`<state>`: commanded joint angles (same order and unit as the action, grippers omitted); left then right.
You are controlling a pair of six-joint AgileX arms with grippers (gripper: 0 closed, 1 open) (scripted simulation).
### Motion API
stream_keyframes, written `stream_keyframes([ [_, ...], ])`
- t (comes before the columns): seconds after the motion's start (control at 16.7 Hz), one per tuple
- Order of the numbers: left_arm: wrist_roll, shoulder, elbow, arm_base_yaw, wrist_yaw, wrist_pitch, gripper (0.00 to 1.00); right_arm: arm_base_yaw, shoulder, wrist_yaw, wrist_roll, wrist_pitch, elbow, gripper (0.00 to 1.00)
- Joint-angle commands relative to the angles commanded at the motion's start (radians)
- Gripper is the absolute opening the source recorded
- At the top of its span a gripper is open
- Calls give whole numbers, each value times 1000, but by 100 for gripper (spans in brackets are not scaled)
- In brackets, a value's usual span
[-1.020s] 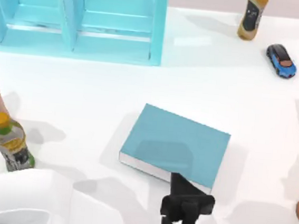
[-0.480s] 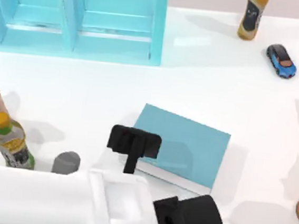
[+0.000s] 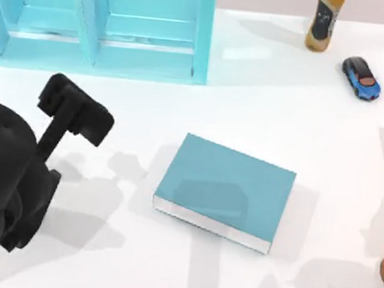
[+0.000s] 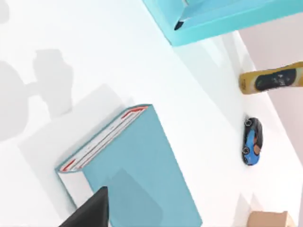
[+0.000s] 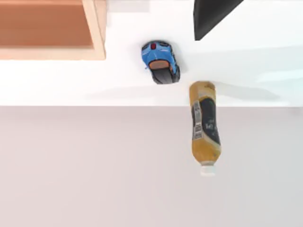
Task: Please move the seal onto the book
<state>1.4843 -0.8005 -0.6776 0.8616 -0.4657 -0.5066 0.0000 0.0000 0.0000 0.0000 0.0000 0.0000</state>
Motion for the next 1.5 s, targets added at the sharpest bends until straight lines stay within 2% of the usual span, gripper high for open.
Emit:
stream_keyframes([
  [0.3, -626, 414, 195, -314, 198, 253, 100, 0, 0, 0, 0, 0, 0, 100],
  [0.54, -1002, 637, 373, -557, 323, 397, 100, 0, 0, 0, 0, 0, 0, 100],
  [0.78, -1304, 754, 544, -745, 409, 474, 100, 0, 0, 0, 0, 0, 0, 100],
  [1.02, -1463, 797, 659, -847, 458, 504, 100, 0, 0, 0, 0, 0, 0, 100],
  [1.5, -1484, 801, 678, -862, 466, 507, 100, 0, 0, 0, 0, 0, 0, 100],
])
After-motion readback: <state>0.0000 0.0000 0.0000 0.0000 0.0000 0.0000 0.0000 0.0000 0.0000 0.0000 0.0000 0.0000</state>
